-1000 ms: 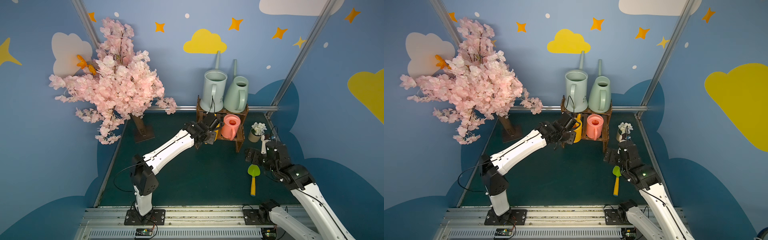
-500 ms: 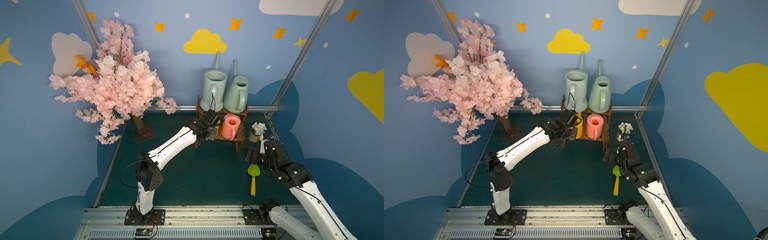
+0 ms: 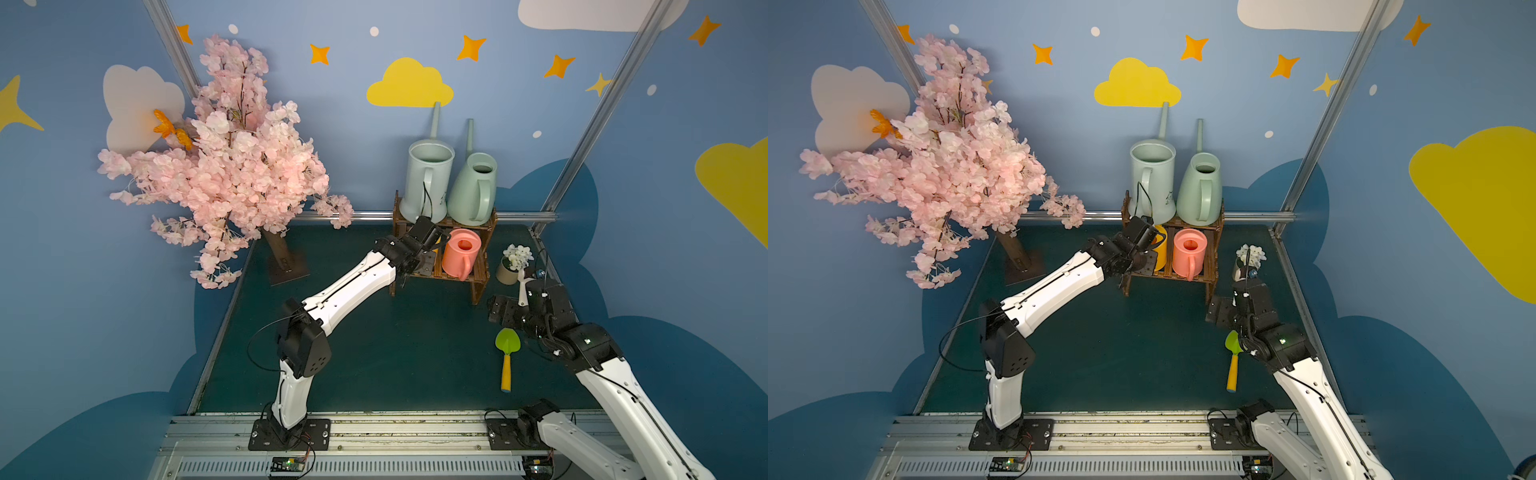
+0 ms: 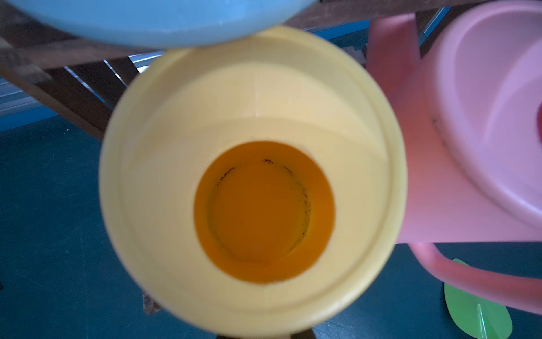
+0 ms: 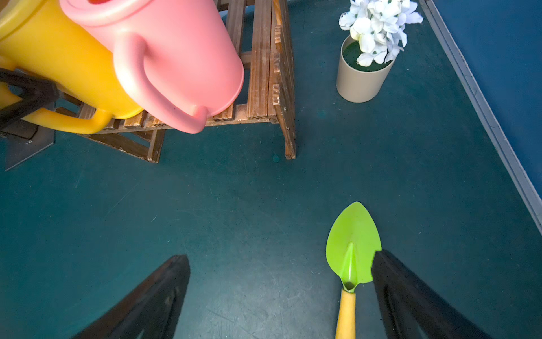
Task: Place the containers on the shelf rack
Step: 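Place the container on the shelf, then reset both arms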
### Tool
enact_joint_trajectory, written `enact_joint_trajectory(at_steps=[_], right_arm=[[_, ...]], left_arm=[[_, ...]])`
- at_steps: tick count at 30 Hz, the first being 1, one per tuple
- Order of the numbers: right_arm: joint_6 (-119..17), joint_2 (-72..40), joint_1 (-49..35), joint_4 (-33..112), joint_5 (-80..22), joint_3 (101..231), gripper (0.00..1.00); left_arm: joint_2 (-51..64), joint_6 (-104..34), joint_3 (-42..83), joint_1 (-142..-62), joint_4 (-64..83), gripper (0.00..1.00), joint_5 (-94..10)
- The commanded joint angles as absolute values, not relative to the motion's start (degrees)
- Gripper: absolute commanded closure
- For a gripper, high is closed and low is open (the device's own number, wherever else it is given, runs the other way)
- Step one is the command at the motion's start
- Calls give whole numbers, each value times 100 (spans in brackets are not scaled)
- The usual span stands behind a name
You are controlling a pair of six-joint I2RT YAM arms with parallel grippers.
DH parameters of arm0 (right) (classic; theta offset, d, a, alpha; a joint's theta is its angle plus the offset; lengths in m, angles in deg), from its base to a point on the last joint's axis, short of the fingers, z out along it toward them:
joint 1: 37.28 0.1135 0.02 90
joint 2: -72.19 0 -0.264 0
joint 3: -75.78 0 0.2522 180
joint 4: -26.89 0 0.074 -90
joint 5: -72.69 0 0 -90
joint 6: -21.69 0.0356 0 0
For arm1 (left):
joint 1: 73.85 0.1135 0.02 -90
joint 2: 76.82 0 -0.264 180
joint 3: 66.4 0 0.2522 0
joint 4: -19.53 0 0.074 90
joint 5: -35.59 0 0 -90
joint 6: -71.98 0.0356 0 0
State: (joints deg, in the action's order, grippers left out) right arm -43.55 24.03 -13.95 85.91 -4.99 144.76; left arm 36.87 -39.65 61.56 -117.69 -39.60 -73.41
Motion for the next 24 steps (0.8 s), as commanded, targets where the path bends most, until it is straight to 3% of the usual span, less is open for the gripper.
enact_joint_trajectory(at_steps=[1,14,17,22,24], right_arm=[[-4422,2384,-1433,8592,-544,14539,2],[-4488,2534,-1483,8553,-356,14504,2],[-4680,2659,-1540,8411,-113,14349,2],[-5023,2626,-1986,7712,253,13850,2],[-5081,2566,-2325,7335,288,13620,2]], left_arm=[[3654,-4069,5975,-11746,-4055,73,-7226],[1930,-4074,4274,-11929,-3890,51,-7255],[992,-3791,3139,-11930,-3263,39,-7676],[-726,-2421,707,-11579,-1148,5,-7971],[-1308,-2049,-321,-11155,-451,0,-7945]])
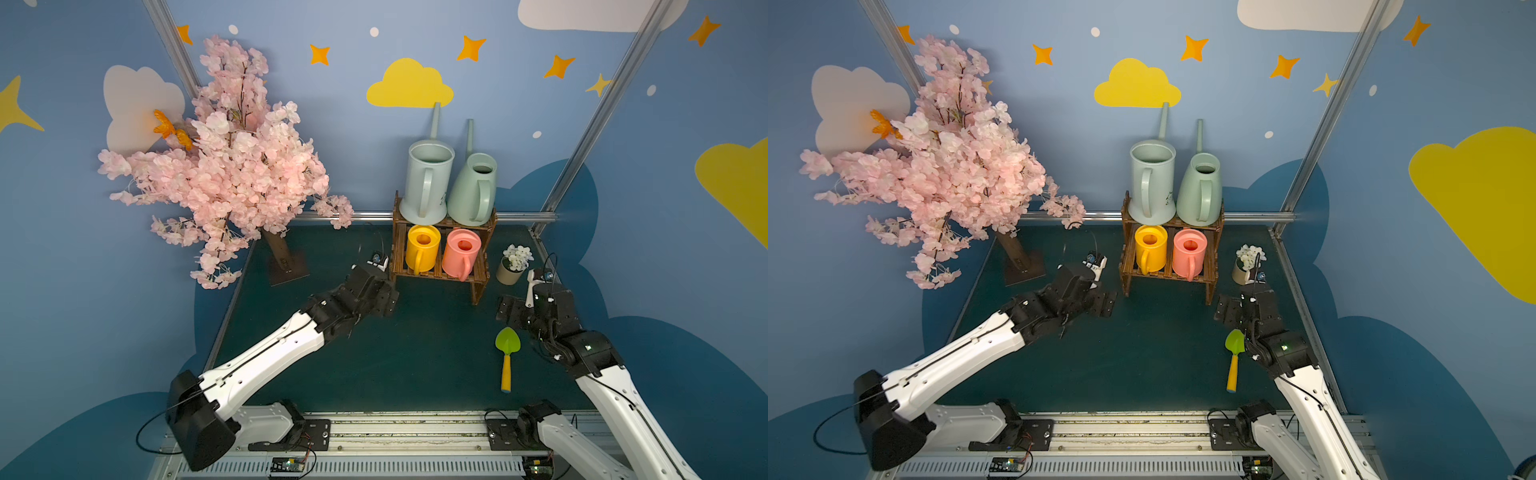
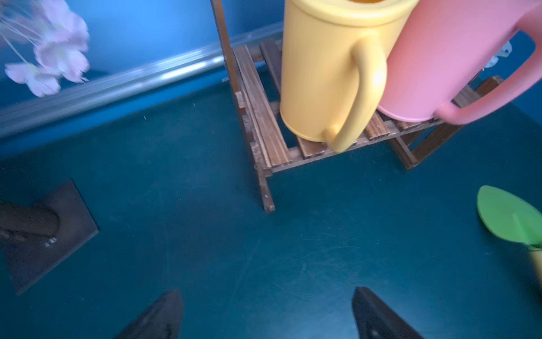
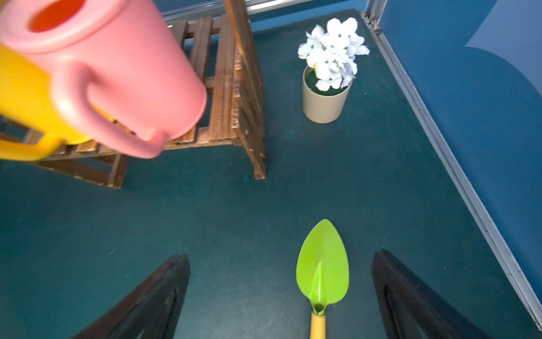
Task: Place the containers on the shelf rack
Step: Reset both arms
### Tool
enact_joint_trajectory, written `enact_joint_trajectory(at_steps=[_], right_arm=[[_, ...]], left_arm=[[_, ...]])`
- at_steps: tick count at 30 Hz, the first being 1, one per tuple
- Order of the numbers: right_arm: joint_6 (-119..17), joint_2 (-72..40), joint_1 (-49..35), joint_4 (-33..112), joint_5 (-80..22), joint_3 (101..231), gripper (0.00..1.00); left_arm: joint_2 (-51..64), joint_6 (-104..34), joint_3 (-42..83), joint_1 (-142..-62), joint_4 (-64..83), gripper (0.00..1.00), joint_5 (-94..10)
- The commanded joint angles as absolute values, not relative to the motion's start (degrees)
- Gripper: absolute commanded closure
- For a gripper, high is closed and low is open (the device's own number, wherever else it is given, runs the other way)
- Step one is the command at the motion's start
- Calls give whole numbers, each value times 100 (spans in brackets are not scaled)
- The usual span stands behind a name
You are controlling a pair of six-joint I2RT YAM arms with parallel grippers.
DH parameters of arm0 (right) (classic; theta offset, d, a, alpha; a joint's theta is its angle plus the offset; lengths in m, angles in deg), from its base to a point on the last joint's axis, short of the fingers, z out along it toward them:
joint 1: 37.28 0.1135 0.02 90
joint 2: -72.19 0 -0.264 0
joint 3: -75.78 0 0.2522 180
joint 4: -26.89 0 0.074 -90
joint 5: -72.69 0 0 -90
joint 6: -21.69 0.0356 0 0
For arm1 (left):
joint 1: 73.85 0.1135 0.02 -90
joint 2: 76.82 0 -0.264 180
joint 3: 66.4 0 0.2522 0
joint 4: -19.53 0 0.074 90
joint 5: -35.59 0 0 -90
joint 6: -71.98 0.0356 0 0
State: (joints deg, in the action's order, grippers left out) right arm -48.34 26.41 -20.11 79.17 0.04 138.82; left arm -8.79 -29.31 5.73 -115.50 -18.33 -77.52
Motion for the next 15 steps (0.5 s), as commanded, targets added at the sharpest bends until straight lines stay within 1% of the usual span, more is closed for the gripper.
enact_joint_trajectory(at_steps=[1,3,6,8,11,13,15], right_arm=[[-5119,2543,-2505,7144,235,13494,2],[-5181,2511,-2884,6625,145,13109,2],[-5333,2459,-3472,5531,-264,12387,2],[-5419,2406,-3777,4712,-464,11899,2],[-5761,2297,-3972,3343,-480,11139,2],[-5954,2116,-3980,2527,-397,10780,2],[-6223,1875,-3983,2014,-506,10712,2]], left_arm=[[-1536,-1926,-740,-10890,-133,0,-7874],[-1819,-1654,-1501,-10376,630,0,-7850],[-1893,-1260,-2479,-9712,1874,0,-7949],[-1736,-984,-3054,-9270,2827,0,-7641],[-1170,-898,-3736,-8594,4466,0,-6808],[-643,-1146,-3881,-8223,5239,0,-6320],[-139,-1204,-3863,-8066,5818,0,-6103]])
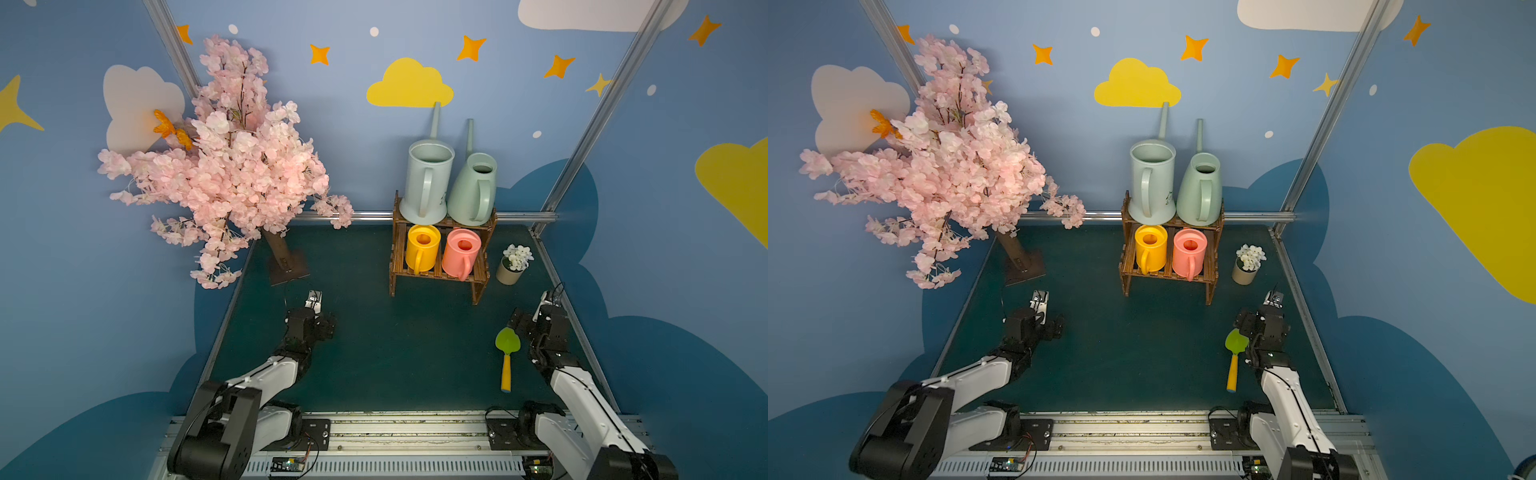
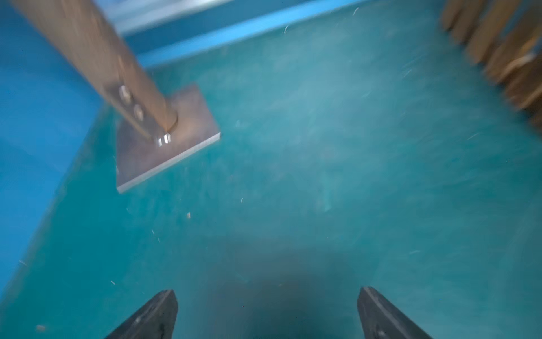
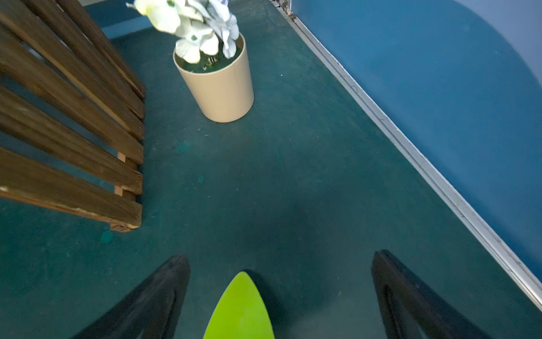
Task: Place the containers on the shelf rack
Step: Reset both arms
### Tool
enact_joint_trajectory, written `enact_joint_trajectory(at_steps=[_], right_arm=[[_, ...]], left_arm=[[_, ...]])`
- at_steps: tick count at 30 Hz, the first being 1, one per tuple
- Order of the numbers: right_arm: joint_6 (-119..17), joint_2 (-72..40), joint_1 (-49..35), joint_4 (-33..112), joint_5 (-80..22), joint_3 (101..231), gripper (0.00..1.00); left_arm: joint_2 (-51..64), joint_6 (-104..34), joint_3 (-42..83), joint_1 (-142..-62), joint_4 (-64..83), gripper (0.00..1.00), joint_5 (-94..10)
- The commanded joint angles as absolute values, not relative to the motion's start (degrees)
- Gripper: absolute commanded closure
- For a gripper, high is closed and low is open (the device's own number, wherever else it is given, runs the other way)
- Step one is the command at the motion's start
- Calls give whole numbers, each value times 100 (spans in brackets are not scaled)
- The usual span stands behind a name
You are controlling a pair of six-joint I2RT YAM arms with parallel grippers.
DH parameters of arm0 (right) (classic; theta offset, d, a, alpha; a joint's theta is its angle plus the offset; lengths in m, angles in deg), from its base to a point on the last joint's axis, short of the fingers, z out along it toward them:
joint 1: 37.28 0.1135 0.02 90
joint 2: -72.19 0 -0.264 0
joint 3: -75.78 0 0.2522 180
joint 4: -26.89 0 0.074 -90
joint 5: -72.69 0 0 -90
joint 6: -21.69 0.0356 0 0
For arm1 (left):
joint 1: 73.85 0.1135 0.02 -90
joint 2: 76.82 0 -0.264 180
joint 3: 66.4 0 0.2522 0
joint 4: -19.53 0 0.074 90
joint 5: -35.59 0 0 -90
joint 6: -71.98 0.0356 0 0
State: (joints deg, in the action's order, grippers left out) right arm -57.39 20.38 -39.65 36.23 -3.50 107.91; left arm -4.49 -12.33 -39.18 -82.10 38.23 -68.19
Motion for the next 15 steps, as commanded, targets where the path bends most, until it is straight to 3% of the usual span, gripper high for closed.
enact_joint_trajectory(at_steps=[1,6,9,13,15], right_arm=[[-6434,1687,-3980,1944,-622,10754,2],[-6550,592,-3785,676,-624,10693,2],[-6742,-164,-3514,101,-463,10842,2],[-6859,-1366,-3254,-351,-74,11303,2],[-6760,-1414,-3260,-479,-29,11276,2]], left_arm=[[78,-1208,-3812,-8039,6033,0,-6009],[1457,-1254,-3612,-7874,7008,0,-5645],[1110,-1364,-3322,-7817,5922,0,-5692],[1277,-1310,-3316,-7827,6173,0,-5684],[1342,-1290,-3288,-7831,6241,0,-5676]])
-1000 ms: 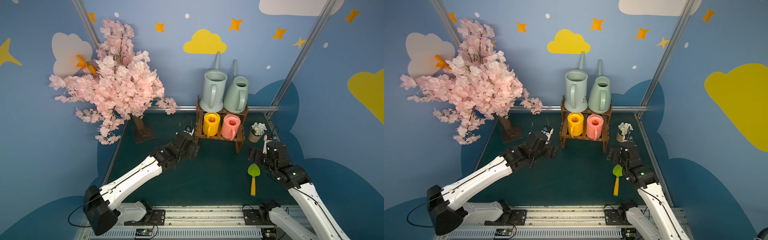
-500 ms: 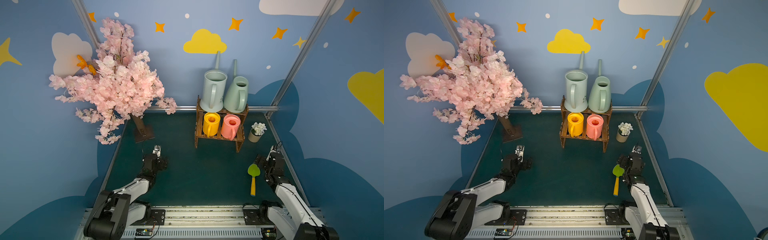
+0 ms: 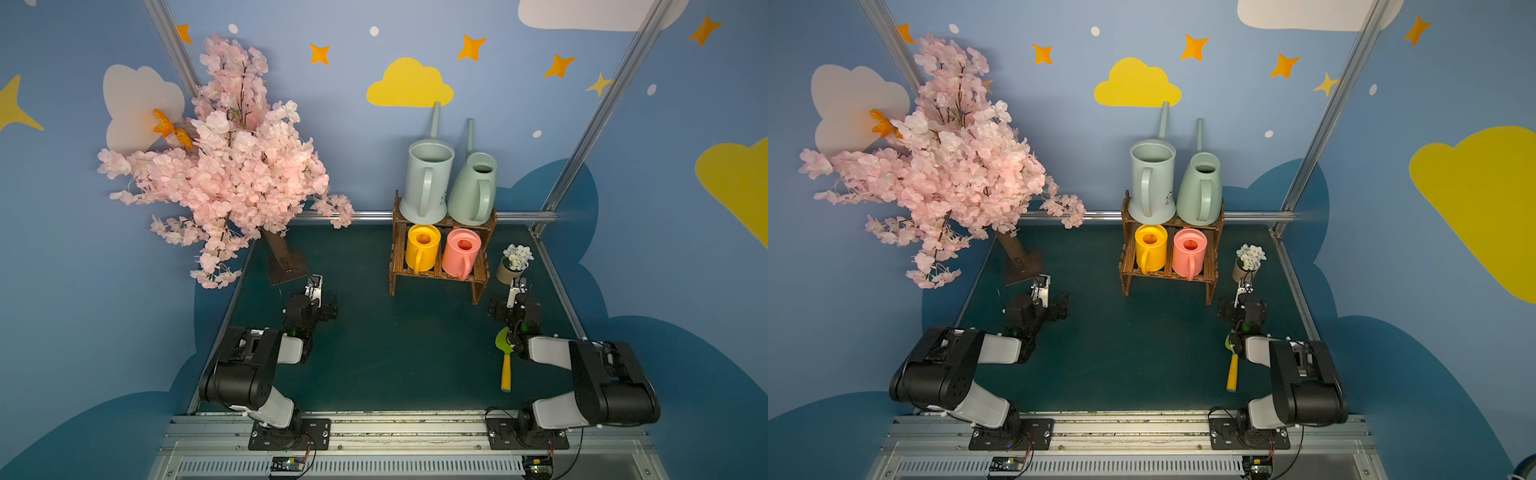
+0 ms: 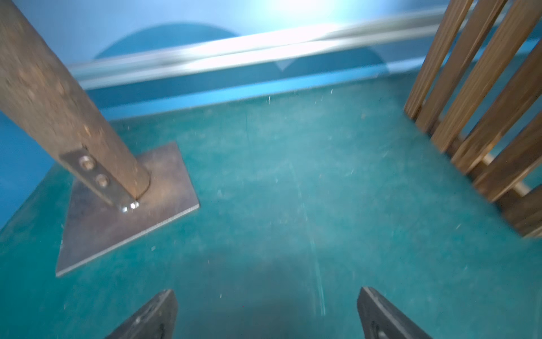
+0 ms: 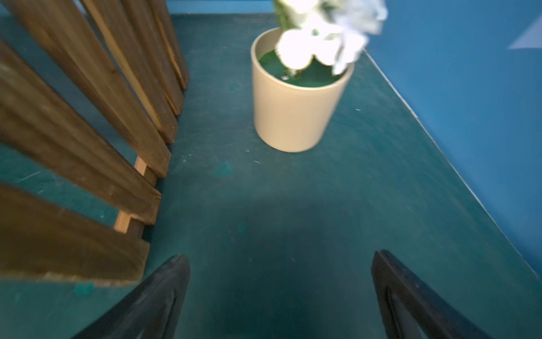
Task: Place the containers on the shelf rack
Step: Reset both arms
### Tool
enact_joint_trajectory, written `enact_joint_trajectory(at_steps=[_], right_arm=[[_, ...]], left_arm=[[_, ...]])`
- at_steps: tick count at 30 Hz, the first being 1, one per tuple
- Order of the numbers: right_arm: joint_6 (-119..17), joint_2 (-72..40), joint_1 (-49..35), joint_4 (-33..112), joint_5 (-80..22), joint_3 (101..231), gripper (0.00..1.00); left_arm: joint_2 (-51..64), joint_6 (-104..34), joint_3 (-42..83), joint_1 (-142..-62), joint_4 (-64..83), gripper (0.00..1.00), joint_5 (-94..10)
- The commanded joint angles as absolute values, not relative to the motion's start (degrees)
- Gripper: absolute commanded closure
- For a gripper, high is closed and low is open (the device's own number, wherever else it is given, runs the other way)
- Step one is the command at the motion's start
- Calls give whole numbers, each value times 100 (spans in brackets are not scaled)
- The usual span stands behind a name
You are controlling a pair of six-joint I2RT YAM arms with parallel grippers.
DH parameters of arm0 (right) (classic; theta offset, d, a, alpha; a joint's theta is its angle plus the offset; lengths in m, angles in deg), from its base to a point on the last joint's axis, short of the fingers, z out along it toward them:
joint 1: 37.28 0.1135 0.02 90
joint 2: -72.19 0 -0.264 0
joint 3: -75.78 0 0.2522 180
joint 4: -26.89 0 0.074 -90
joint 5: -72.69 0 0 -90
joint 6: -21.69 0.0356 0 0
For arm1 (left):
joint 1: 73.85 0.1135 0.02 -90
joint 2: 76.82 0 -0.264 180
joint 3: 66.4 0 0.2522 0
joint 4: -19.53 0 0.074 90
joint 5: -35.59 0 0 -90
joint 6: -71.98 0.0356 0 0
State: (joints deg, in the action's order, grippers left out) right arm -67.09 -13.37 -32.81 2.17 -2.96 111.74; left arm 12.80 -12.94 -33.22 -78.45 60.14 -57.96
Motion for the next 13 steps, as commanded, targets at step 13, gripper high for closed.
enact_joint_trajectory(at_steps=[13], right_arm=[[-6919,-1241,-3281,261,-193,11476,2]], left_arm=[[1327,-1179,-3160,-7836,5942,0,-5405]])
